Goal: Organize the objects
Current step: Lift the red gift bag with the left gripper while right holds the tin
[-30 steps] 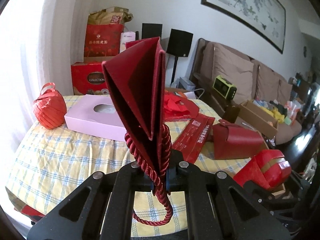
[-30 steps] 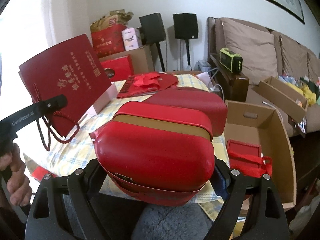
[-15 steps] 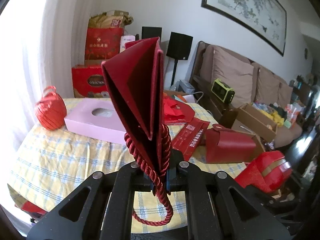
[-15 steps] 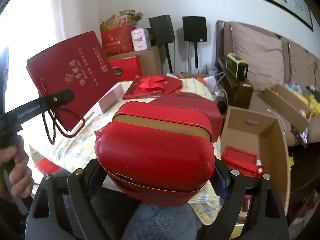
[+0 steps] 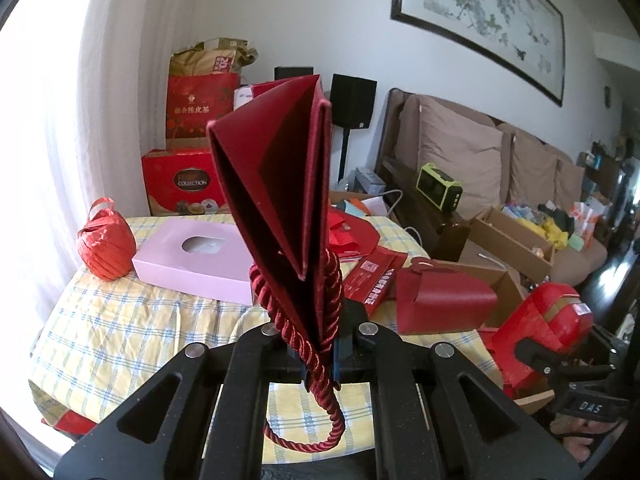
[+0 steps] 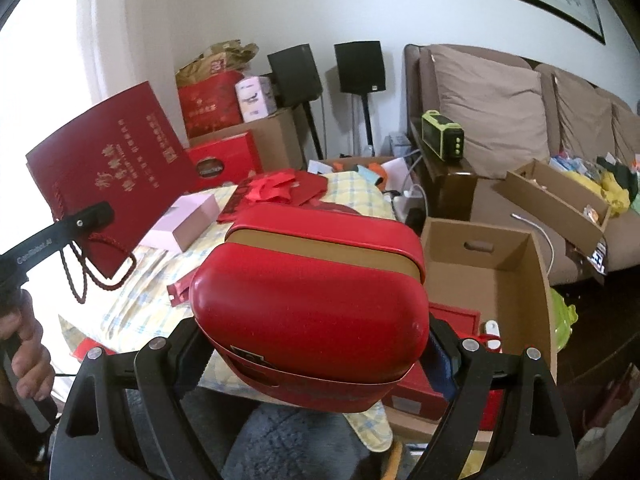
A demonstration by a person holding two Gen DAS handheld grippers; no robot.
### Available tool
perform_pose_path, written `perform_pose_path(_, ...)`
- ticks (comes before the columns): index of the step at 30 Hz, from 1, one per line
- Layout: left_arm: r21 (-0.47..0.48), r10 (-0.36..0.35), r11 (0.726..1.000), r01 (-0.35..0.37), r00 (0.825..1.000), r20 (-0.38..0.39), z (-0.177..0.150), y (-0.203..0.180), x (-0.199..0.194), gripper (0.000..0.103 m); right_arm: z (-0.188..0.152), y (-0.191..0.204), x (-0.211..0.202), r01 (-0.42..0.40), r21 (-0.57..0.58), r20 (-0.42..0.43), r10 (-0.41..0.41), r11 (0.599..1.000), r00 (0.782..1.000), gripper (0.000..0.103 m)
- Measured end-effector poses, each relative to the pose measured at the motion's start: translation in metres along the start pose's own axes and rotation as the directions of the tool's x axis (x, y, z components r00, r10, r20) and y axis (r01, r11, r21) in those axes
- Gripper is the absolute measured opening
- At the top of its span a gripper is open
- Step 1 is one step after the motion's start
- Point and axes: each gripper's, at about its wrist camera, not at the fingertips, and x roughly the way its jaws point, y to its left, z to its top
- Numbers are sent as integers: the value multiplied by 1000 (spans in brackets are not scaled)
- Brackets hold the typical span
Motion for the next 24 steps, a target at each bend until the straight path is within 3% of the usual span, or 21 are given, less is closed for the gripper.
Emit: perform_pose_path(24,-1,-51,999,51,999,19,11,-21,-11,8,11,-31,-20,34,-3,21,-34,999,999,88)
